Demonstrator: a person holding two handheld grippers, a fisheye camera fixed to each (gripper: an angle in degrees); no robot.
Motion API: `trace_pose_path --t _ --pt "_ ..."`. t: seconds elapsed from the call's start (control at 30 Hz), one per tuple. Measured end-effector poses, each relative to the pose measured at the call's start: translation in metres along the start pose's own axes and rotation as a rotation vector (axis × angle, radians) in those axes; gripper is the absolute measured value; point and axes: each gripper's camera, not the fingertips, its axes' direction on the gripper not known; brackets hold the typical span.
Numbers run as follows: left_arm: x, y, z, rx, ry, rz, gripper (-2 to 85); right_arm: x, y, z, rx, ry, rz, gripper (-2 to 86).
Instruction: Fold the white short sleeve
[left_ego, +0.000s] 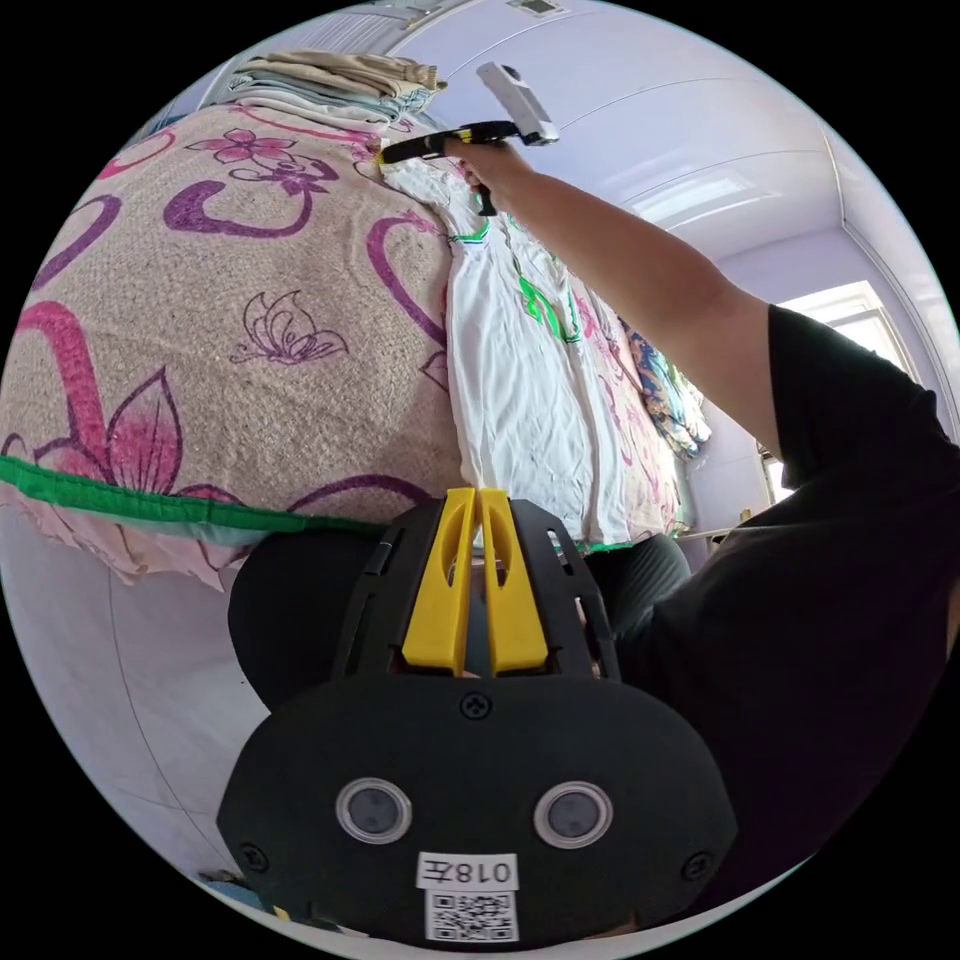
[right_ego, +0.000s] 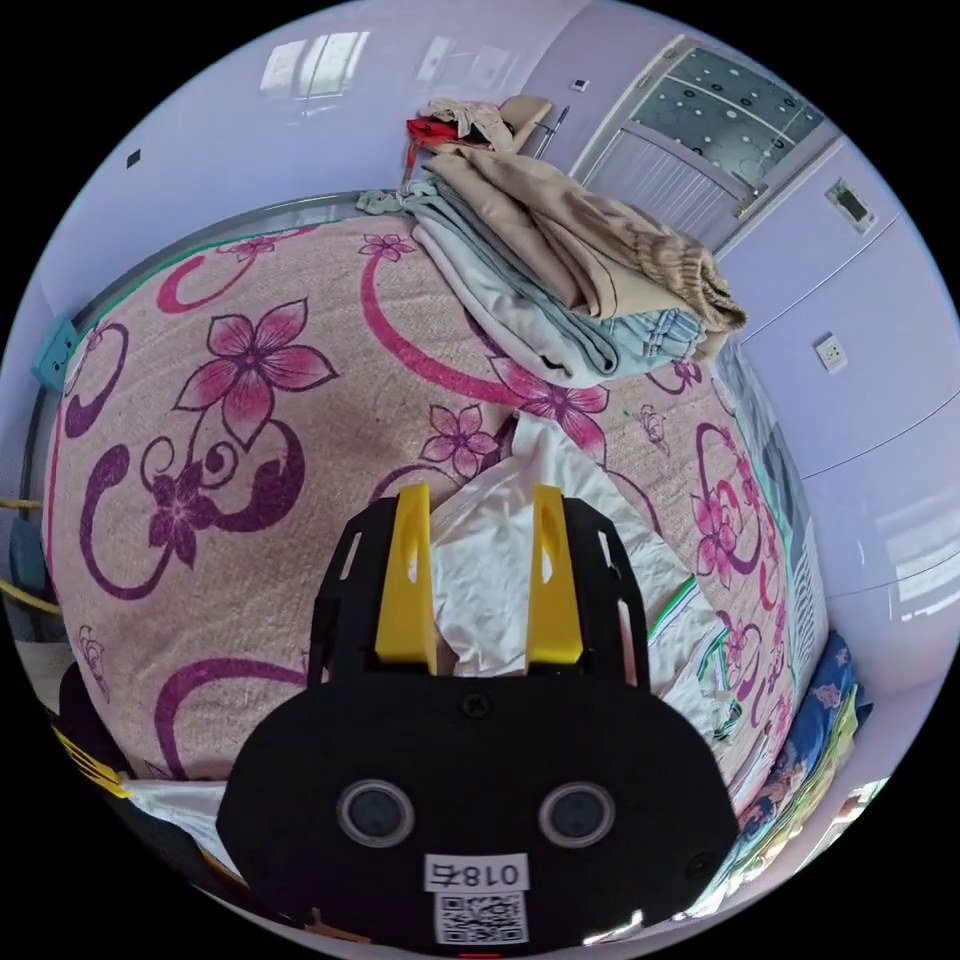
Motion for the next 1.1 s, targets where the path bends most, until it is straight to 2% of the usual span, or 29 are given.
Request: trace_pose_path --t 0.1,0.17,0.23,0.33,0.47,0.57,0.7,0.83,0.93,1.1 --pt "-0.009 -0.001 -0.005 0.01 0.029 0.006 -1.0 0.025 -0.003 0.021 -0.078 -0.115 0.093 14.2" --pt "-0.015 -0.001 -0.006 0.014 0.046 0.007 -1.0 0.045 0.0 0.021 -0.089 -0.206 0.163 9.6" --pt "-0.02 -0.001 -0.008 0.021 0.07 0.009 -1.0 0.066 0.008 0.013 -0.083 -0.214 0.207 2.5" --pt "-0.029 -0.004 -0.009 0.031 0.112 0.008 -1.0 0.097 0.022 0.012 -0.09 -0.318 0.246 1.0" --pt "-0.029 -0.01 -0.012 0.051 0.157 0.026 -1.0 0.123 0.028 -0.001 -0.1 -0.291 0.254 0.2" --pt "-0.021 -0.017 -0.019 0.081 0.218 0.063 -1.0 0.156 0.041 -0.024 -0.013 -0.331 0.32 0.0" --pt "0.009 -0.036 -0.023 0.089 0.259 0.164 -1.0 0.239 0.092 -0.063 0.167 -0.511 0.533 0.0" --pt "0.072 -0.069 -0.004 0.003 0.257 0.326 -1.0 0.327 0.197 -0.098 0.352 -0.648 0.766 0.1" --pt "0.115 -0.09 0.033 -0.118 0.207 0.422 -1.0 0.369 0.288 -0.108 0.43 -0.666 0.891 0.2" --pt "0.13 -0.112 0.121 -0.346 0.08 0.423 -0.9 0.39 0.386 -0.078 0.36 -0.628 1.028 0.4"
